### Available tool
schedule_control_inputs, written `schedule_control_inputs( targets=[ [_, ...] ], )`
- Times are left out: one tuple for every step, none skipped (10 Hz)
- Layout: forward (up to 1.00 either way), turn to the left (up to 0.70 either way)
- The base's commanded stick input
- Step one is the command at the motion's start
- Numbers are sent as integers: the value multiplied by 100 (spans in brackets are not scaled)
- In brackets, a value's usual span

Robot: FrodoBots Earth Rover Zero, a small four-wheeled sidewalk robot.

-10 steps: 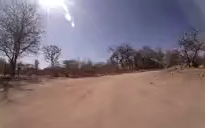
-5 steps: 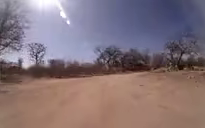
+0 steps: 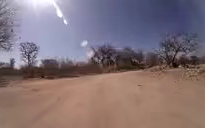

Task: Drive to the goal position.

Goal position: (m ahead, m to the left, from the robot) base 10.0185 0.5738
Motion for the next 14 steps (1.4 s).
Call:
schedule_control_inputs(
  targets=[
    [100,0],
    [100,0],
    [100,0],
    [100,0],
    [100,0],
    [100,0],
    [100,0],
    [100,0],
    [100,0],
    [100,0],
    [100,0],
    [100,0],
    [100,0],
    [100,0]
  ],
)
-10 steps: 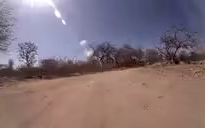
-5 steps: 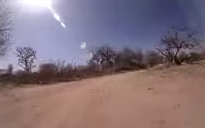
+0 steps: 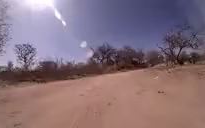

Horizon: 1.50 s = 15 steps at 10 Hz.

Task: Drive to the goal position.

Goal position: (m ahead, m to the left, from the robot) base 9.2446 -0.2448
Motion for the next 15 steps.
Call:
schedule_control_inputs(
  targets=[
    [100,0],
    [100,0],
    [100,0],
    [100,0],
    [100,0],
    [100,0],
    [100,0],
    [100,0],
    [100,0],
    [100,0],
    [100,0],
    [100,-6],
    [100,-22],
    [100,-27],
    [100,-27]
  ],
)
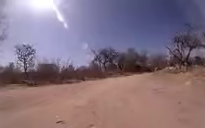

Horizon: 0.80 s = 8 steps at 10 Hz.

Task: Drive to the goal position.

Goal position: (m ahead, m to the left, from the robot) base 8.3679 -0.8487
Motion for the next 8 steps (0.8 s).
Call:
schedule_control_inputs(
  targets=[
    [100,-27],
    [100,-27],
    [100,-27],
    [100,-27],
    [100,-27],
    [100,-27],
    [100,-27],
    [100,-27]
  ],
)
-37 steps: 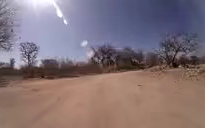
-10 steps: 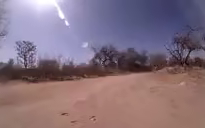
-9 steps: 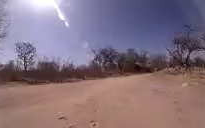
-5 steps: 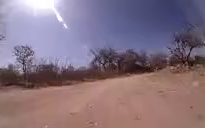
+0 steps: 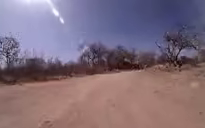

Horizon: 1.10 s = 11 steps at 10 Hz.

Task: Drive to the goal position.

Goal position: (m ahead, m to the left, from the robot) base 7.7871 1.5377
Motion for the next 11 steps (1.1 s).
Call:
schedule_control_inputs(
  targets=[
    [100,-27],
    [100,-27],
    [100,0],
    [100,0],
    [100,0],
    [100,0],
    [100,0],
    [100,0],
    [100,9],
    [100,27],
    [100,27]
  ],
)
